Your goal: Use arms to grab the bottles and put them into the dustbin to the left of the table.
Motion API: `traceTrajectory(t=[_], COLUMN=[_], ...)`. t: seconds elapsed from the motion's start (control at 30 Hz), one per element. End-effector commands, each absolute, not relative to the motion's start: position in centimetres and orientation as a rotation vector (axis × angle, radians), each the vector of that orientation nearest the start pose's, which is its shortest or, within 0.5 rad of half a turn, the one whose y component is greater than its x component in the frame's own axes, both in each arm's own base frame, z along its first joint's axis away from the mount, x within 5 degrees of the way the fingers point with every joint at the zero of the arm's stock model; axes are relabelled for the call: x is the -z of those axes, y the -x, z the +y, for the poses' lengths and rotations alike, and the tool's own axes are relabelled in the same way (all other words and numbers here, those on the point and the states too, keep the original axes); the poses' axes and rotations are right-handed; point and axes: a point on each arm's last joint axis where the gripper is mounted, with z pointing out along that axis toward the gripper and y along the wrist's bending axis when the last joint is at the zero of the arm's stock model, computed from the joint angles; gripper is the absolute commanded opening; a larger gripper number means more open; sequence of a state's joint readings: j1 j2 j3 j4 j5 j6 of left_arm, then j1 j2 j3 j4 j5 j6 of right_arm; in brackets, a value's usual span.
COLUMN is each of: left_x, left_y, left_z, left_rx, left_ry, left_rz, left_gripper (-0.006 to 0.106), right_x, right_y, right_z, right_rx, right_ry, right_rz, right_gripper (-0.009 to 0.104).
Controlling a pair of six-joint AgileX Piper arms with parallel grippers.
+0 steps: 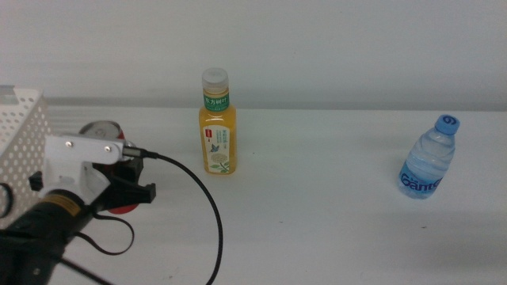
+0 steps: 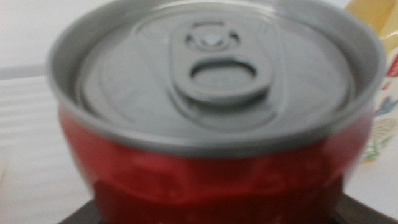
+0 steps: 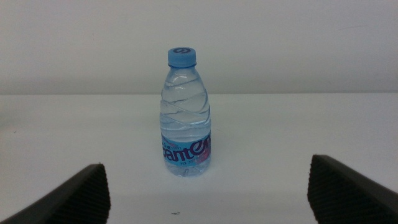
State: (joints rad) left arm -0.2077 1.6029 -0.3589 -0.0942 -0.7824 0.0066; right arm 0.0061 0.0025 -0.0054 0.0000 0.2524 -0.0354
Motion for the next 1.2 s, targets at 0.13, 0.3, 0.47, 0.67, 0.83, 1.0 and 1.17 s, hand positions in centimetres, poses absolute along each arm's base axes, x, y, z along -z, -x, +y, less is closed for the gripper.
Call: traceTrajectory(t=[0.13,0.3,0.47,0.67,0.83,1.0,1.17], left_x=[-19.5,-23.0,-27.6,-32.4,-33.1,-30.7,-27.3], left_y=[-22.5,-22.0,-23.4,-25.6,-28.4,-30.8,-32.6], left_z=[-4.5,-3.7,-1.1,4.9,10.6,14.8,16.2], left_rx=[0.16,0.154,0.006,-0.16,-0.236,-0.271,-0.27], left_ry=[-0.095,-0.08,-0.098,-0.104,-0.099,-0.11,-0.111], left_rz=[2.003,2.259,2.418,2.575,2.681,2.742,2.794], left_gripper=[0.005,0.005,0.005,0.005,0.005,0.005,0.006], right_x=[-18.1,-18.1,-18.1,-18.1,-18.1,-18.1,-18.1], right_y=[-5.4,-5.4,-5.4,-5.4,-5.4,-5.4,-5.4], right_z=[0.0,0.0,0.0,0.0,0.0,0.0,0.0], right_rx=[0.031,0.031,0.031,0.031,0.031,0.031,0.031], right_ry=[0.034,0.034,0.034,0.034,0.034,0.034,0.034], right_rz=[1.725,1.725,1.725,1.725,1.725,1.725,1.725], right_gripper=[0.085,0.085,0.085,0.085,0.085,0.085,0.085])
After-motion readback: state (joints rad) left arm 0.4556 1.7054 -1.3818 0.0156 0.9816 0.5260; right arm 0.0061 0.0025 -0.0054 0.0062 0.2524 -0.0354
